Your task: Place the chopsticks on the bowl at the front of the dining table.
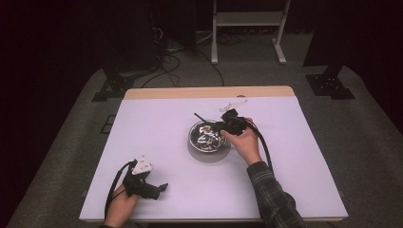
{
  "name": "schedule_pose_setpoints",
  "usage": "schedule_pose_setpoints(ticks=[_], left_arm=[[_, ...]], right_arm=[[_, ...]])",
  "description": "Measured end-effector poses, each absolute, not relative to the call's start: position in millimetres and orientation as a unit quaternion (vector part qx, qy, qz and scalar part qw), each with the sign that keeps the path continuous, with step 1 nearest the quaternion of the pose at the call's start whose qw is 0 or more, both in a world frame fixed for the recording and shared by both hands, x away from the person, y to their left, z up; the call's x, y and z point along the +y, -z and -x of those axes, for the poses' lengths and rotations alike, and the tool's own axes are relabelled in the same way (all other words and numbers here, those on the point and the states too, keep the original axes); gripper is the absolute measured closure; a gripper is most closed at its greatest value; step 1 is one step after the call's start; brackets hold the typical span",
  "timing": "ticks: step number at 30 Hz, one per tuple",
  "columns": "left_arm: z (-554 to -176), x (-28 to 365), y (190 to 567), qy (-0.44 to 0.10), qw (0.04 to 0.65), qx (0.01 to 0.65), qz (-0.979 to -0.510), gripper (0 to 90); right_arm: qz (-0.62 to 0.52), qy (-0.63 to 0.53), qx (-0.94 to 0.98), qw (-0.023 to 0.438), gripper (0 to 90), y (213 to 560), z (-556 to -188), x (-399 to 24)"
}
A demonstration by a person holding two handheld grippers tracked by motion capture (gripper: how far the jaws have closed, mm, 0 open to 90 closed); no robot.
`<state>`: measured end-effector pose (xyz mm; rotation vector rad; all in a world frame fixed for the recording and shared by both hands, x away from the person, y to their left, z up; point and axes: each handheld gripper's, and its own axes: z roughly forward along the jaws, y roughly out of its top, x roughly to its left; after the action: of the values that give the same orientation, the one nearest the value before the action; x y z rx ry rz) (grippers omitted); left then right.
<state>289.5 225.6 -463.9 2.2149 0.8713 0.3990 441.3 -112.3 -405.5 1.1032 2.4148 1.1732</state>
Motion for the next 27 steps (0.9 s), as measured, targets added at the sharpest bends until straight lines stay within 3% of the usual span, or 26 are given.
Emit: schedule_pose_setpoints(ticks=[7,27], left_arm=[[-289.5,225.6,463.9,-0.154,0.356,0.337,-0.858,0.0],[-289.7,225.7,463.8,-0.155,0.355,0.337,-0.858,0.0]], right_arm=[[-0.372,-0.417,0.821,0.117,64.9,395.1,-431.5,-117.6],[-0.364,-0.43,0.818,0.119,62.9,379.1,-392.2,-153.9]])
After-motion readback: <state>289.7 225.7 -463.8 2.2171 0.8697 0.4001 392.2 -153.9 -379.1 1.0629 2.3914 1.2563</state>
